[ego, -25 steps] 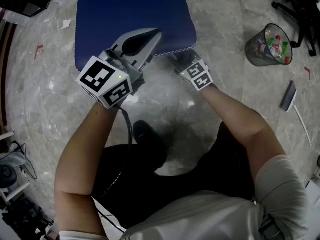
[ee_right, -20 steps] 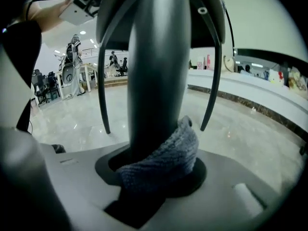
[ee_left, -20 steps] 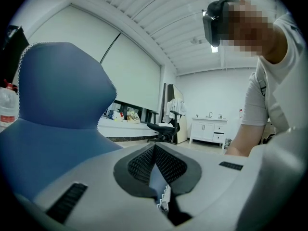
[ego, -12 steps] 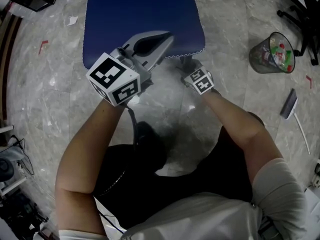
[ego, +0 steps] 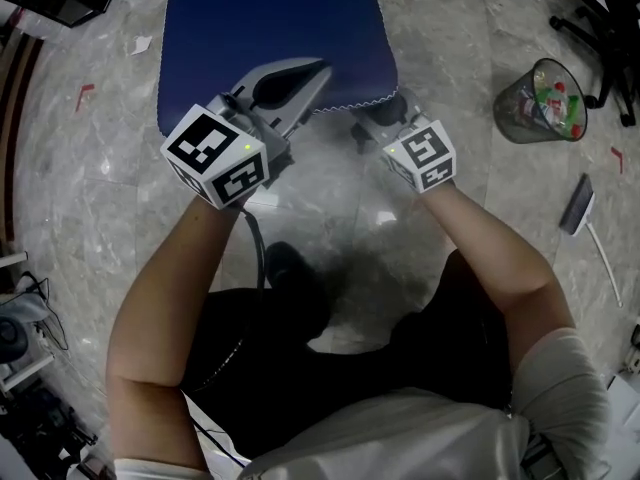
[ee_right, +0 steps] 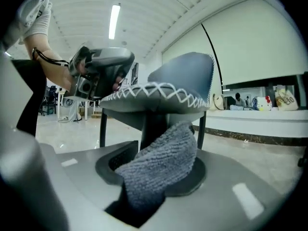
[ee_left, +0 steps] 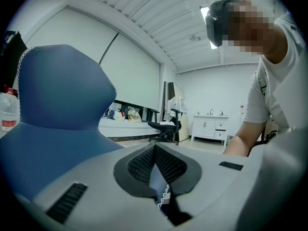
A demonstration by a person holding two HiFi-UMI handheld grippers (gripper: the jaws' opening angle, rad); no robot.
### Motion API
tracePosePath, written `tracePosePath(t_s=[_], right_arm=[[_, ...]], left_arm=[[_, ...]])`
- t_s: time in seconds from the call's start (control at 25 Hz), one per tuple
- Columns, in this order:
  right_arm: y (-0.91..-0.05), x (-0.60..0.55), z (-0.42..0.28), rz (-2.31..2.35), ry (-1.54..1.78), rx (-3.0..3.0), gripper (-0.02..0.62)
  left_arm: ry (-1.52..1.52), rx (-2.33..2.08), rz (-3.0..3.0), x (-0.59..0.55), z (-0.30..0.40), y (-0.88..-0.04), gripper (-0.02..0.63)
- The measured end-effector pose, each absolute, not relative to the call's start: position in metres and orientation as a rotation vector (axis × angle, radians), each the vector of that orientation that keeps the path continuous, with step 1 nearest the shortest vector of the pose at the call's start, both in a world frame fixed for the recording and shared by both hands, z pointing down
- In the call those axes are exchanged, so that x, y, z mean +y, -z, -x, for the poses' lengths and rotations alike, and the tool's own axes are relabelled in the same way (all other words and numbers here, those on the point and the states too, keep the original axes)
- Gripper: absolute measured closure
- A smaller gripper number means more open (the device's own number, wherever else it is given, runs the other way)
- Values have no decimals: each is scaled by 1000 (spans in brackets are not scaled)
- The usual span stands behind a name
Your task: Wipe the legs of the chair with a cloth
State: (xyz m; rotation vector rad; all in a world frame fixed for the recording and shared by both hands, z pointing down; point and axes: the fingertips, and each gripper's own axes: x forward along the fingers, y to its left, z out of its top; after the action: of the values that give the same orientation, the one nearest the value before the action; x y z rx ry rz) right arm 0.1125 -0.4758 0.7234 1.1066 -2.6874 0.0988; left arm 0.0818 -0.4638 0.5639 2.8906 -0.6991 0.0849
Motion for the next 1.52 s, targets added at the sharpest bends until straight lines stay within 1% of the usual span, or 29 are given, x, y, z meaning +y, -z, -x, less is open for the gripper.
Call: tracePosePath(t_s=[0.08,0.16,0.56,0.72,0.84,1.2,1.4,1.44,1.52], right_arm=[[-724,-477,-112,-1110,-75,-2687,437],[-743,-476,-107,-1075,-90,-2662,437],[-925,-448,-106,-838,-407,-2320,436],[-954,-438,-111,-794,-524,-2261,431],[-940,-442,-111,-831,-532,-2290,424],[-785,-463,-114,-1011,-259,-2586,431],[-735,-454,-126,-1052,-207,-2661,431],[-729,-452,-129,-1058,-199,-2668,433],[-718,-449,-135,-1063,-172,-2680,467]], left_arm=[[-85,-697,-2891,-464,-82,-564,601],[-91,-702,-2889,-464,-81,-564,601],[-70,-670,-2879,-464,-80,-563,601],[-55,-654,-2871,-465,-80,-563,601],[-61,-654,-2873,-464,-80,-564,600],[-95,-684,-2896,-463,-82,-565,601],[-100,-696,-2910,-461,-82,-564,601],[-93,-696,-2910,-461,-82,-563,601],[-84,-702,-2909,-461,-81,-562,600]])
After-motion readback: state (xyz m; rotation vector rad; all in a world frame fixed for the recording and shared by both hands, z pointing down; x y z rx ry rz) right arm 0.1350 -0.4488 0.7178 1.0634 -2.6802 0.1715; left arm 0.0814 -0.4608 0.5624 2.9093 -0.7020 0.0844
